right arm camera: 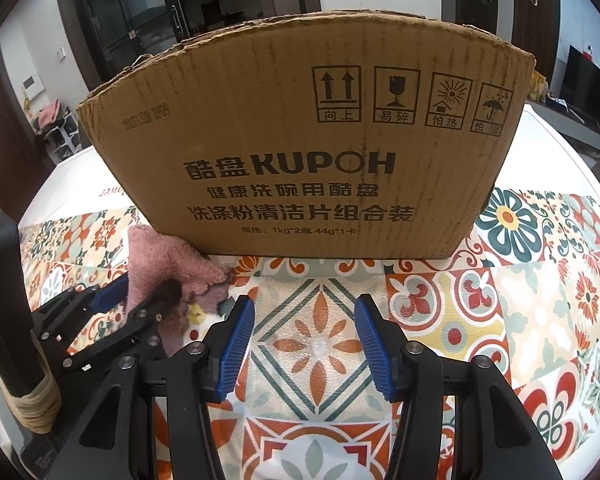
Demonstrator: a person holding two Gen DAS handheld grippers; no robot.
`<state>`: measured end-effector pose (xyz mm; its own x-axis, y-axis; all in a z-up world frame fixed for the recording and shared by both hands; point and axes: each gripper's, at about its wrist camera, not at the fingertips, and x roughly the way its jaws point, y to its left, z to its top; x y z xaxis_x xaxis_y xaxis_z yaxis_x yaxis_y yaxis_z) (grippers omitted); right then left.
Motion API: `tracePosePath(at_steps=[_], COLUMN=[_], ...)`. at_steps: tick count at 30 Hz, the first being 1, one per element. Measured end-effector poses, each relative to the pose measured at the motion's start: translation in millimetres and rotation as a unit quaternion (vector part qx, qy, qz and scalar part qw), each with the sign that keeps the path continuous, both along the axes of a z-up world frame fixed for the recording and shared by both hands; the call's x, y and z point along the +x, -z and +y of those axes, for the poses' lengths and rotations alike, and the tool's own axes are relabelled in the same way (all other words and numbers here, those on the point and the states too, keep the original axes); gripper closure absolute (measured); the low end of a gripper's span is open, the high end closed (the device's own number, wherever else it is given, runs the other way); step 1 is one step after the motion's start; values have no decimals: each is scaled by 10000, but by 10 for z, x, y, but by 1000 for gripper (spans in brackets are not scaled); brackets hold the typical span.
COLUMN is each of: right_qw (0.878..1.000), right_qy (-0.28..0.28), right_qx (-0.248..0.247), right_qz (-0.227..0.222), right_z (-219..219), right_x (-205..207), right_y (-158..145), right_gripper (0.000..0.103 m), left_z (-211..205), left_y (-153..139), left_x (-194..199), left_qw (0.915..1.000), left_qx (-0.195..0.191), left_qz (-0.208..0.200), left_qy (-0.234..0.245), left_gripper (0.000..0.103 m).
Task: Organize soft objects
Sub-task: 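Grasp the pink fuzzy towel with the left tool and lift it, then carry the pink towel over the box and open the left tool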
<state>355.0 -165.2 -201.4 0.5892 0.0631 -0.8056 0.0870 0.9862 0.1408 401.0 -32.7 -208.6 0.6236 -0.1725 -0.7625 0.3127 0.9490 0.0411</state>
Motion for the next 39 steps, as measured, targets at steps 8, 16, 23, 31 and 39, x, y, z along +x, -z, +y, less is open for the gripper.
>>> tracePosePath(at_steps=[8, 16, 23, 31, 39], right_qw=[10000, 9997, 9991, 9979, 9961], right_qy=[-48, -45, -102, -95, -113], right_qx=[-4, 48, 47, 58, 50], right_qz=[-85, -229, -398, -634, -869], right_z=[26, -8, -66, -115, -129], right_x=[-73, -159, -273, -385, -496], right_y=[-95, -258, -466, -699, -927], right_gripper=[50, 50, 50, 50, 50], left_z=[25, 78, 118, 95, 89], left_y=[-140, -421, -671, -946, -1225], left_x=[-147, -318, -501, -642, -739], left_qw=[10000, 9995, 9987, 9973, 9951], left_qx=[-81, -203, -312, -393, -474], left_qz=[-50, -220, -394, -606, -861], left_qy=[10, -61, -114, -120, -116], left_gripper=[80, 80, 80, 80, 80])
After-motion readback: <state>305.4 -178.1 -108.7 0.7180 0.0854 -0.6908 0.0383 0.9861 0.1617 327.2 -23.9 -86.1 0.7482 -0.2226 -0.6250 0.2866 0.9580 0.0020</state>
